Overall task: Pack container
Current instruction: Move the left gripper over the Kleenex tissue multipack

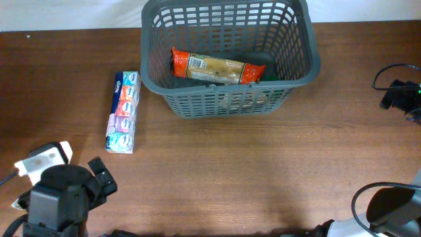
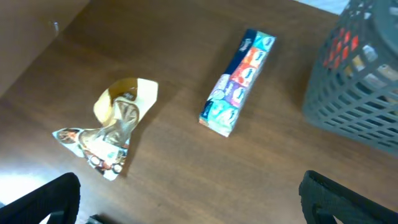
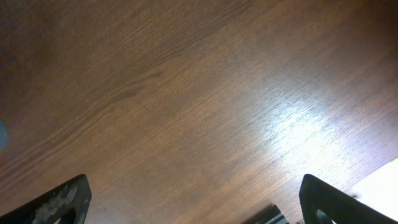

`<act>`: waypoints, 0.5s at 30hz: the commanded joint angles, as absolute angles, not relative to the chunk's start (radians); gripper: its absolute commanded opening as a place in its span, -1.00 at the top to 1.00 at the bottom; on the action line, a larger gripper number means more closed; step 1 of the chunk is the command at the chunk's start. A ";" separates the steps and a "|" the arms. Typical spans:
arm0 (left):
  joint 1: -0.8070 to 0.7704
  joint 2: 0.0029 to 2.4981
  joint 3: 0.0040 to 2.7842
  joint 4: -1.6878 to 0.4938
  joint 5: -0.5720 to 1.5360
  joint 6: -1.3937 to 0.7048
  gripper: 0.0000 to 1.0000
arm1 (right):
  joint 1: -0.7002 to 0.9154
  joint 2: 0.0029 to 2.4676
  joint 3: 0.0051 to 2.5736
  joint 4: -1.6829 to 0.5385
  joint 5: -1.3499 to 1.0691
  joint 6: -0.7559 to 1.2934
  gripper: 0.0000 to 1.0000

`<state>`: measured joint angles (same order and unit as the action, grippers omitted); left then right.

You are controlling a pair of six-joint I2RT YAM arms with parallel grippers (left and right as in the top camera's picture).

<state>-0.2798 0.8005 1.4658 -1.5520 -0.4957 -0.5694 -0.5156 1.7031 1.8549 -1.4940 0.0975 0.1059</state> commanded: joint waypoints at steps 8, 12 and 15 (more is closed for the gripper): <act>-0.276 0.806 1.461 -1.529 -0.361 -0.549 -0.99 | -0.518 1.691 1.851 -1.491 0.113 0.117 -0.98; -0.276 0.842 1.461 -1.454 -0.360 -0.397 -0.99 | -0.517 1.691 1.851 -1.491 0.113 0.117 -0.98; -0.275 0.903 1.461 -1.430 -0.270 -0.286 -0.99 | -0.517 1.691 1.851 -1.491 0.113 0.117 -0.98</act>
<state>-0.2798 0.8352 1.4658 -1.4471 -0.3580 -0.4484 -0.5156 1.7031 1.8545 -1.4937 0.0975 0.1059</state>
